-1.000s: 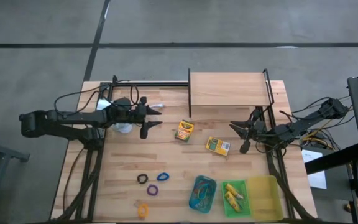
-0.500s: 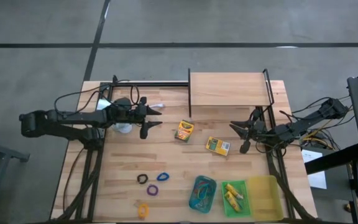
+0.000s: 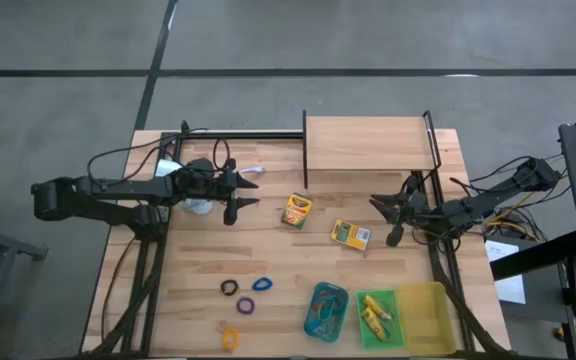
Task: Pick & Place Office Desk Supplies
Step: Put the crayon box into the green bin
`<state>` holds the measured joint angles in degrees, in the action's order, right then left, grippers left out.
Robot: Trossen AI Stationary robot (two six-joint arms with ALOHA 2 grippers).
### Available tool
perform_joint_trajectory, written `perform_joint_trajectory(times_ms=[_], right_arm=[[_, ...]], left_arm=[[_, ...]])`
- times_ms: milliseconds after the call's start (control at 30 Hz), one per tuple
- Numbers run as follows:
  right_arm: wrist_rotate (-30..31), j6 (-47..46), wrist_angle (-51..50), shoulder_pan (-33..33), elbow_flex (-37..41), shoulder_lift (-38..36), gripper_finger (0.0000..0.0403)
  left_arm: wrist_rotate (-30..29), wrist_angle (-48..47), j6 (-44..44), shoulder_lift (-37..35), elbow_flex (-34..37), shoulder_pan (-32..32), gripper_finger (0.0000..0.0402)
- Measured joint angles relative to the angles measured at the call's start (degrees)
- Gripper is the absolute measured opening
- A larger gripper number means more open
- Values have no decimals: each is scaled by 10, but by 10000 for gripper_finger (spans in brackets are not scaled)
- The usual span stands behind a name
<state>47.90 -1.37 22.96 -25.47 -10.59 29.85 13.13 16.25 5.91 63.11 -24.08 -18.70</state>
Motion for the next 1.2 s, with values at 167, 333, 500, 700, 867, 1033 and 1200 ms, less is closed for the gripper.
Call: perform_joint_trajectory(times_ms=[167,333,500,700,867,1033,1200], right_arm=[[0,-48,0,0,0,0,54],[0,-50,0,0,0,0,54],[0,-71,0,0,0,0,54],[-5,-120,0,0,0,0,54],[-49,-27,0,0,-16,2,54],[-71,-3,-41,0,-66,23,54],[-70,-83,-286,1,-162,75,54]], left_arm=[[0,-2,0,0,0,0,203],[0,0,0,0,0,0,203],[0,0,0,0,0,0,203],[0,0,0,0,0,0,203],[0,0,0,0,0,0,203],[0,0,0,0,0,0,203],[0,0,0,0,0,0,203]])
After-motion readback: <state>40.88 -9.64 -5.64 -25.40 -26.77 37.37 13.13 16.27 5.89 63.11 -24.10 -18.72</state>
